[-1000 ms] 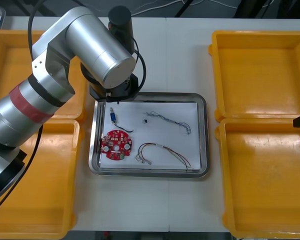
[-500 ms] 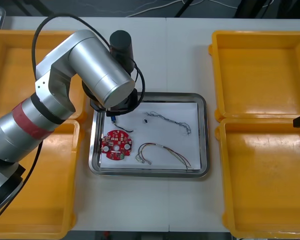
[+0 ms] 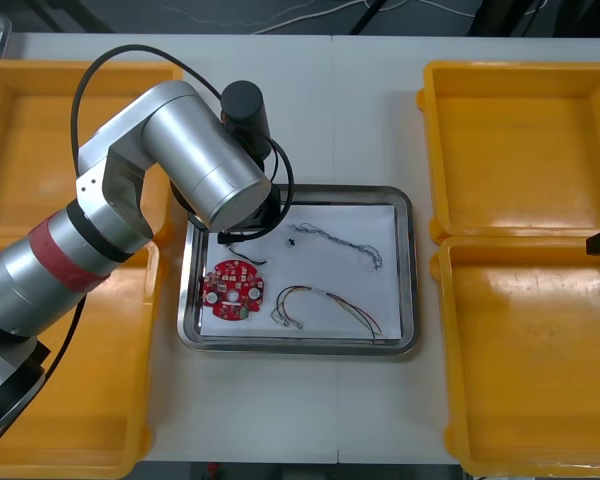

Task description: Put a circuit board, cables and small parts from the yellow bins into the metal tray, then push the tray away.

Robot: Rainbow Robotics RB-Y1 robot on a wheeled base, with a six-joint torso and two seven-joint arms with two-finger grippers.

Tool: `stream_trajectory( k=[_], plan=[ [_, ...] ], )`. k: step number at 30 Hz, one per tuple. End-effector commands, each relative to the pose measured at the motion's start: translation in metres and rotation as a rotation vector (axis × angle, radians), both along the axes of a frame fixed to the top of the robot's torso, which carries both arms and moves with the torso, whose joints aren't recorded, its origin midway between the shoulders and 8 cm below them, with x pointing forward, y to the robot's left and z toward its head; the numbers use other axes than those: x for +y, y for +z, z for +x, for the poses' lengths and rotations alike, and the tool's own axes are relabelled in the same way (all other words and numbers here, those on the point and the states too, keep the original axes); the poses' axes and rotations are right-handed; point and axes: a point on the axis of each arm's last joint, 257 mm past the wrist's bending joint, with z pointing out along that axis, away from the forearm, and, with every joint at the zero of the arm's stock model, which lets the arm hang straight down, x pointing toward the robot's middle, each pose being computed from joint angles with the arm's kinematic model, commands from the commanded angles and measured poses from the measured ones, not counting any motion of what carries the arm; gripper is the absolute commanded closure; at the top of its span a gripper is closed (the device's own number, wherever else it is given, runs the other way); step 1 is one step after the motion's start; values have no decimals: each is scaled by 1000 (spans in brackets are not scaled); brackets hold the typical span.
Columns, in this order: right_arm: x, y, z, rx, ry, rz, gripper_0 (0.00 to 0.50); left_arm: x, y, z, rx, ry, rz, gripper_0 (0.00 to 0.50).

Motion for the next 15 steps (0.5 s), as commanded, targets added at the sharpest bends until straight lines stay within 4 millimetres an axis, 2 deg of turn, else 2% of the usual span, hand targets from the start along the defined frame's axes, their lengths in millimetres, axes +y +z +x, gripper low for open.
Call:
stream_trajectory(
  k=[1,15],
  plan=[
    [-15,17,-3,-31,-17,-39,0,-26,-8,-12,-10,-52,-26,500],
    [-15,17,-3,-31,-17,-39,0,-41,-21,-25,24,-71,-22,500]
  ],
)
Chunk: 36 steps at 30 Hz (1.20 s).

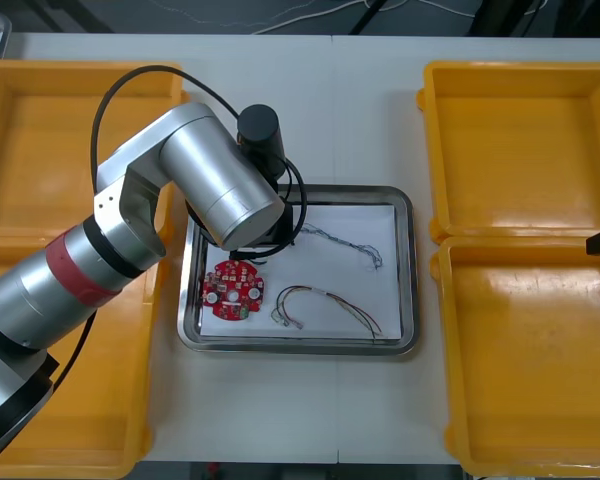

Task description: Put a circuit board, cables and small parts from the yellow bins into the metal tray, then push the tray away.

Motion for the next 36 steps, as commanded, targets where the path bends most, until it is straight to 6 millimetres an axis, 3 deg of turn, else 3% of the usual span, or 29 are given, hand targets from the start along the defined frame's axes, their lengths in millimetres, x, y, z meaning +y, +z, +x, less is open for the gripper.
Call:
stream_trajectory(
  k=[1,14,16,18,19,21,23,31,36],
  plan=[
    [-15,17,-3,-31,-17,-39,0,-22,-2,-12,0,-31,-17,500],
    [-15,17,-3,-31,-17,-39,0,-19,-3,-13,4,-24,-2,497],
    [-15,17,-3,-31,-17,-39,0,-18,-3,-13,6,-20,1,453],
    [-15,17,-3,-31,-17,-39,0,-16,-3,-13,6,-16,7,312],
    [-15,17,-3,-31,-17,-39,0,-17,-4,-14,7,-18,7,286],
    [-15,17,-3,-31,-17,-39,0,-16,-3,-13,5,-14,8,167],
    [-15,17,-3,-31,-17,-39,0,-15,-3,-13,4,-12,11,111],
    [-15,17,-3,-31,-17,-39,0,-6,2,-11,-1,2,22,69],
    [-15,17,-3,-31,-17,-39,0,-2,22,-12,6,-3,-17,67]
  ],
)
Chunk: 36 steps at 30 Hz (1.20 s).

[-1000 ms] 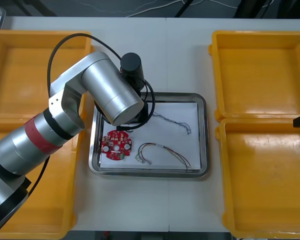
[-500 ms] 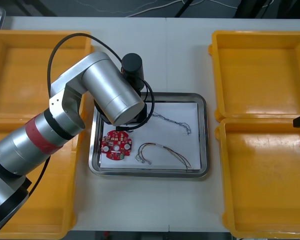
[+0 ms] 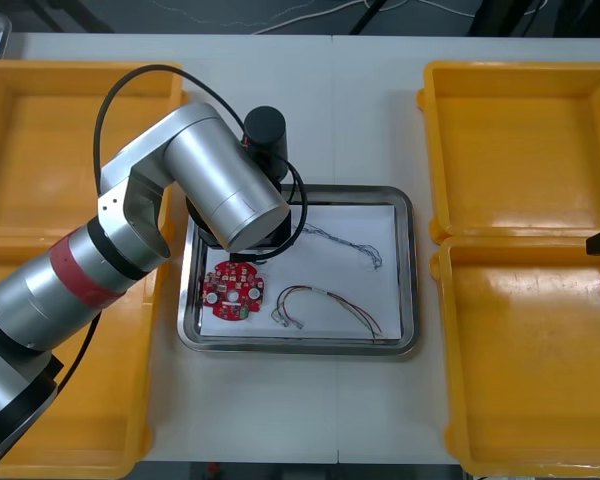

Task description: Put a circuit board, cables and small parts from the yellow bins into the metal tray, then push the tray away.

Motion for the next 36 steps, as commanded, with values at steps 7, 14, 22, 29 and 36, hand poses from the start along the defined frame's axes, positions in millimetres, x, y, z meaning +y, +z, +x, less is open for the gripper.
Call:
stream_trajectory(
  k=[7,14,22,29,36],
  plan=[
    [-15,17,-3,-31,-17,-39,0,9,55,-14,26,-22,-72,39],
    [-15,17,-3,-31,-17,-39,0,45,89,-22,15,-23,-56,13],
    [25,3,1,1,93,-34,0,85,118,-28,-13,-2,-24,9],
    [53,4,8,8,185,-60,0,119,134,-39,-5,14,-50,1],
    [95,4,13,21,331,-100,0,166,133,-52,-2,60,-29,0]
  ],
)
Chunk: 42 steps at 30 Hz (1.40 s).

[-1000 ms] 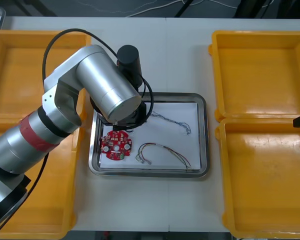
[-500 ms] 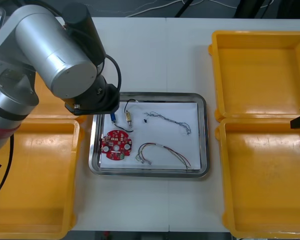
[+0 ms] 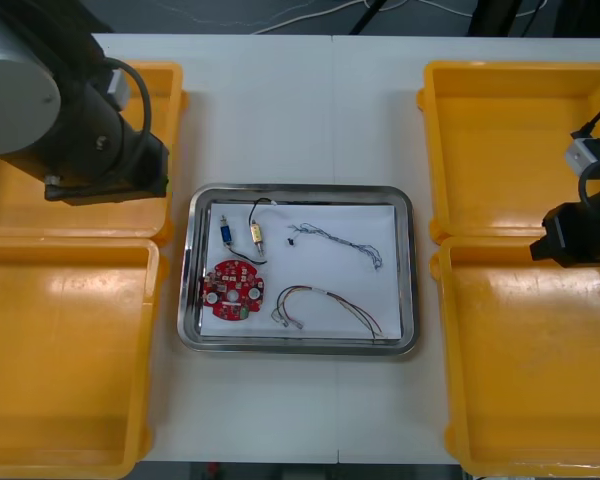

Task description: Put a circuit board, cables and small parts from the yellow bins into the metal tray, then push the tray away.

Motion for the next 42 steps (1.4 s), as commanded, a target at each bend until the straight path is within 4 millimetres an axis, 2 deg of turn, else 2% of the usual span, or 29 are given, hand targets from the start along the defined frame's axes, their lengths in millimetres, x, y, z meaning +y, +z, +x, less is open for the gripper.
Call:
stream_trajectory(
  k=[1,10,19,25,31,35,42],
  plan=[
    [36,17,7,-34,153,-62,0,45,9,-10,-24,-9,68,0],
    [87,15,0,-24,346,-132,0,96,15,-18,-30,-27,116,0],
    [133,5,-21,-6,547,-205,0,130,23,-20,-43,-40,149,0],
    [169,-1,-31,2,670,-237,0,159,20,-21,-19,-18,138,0],
    [194,-11,-38,22,774,-292,0,184,12,-23,11,-1,156,0],
    [209,-19,-40,27,835,-346,0,196,4,-26,32,13,180,0],
    [238,-31,-47,19,938,-440,0,202,-6,-30,64,3,182,0]
  ],
)
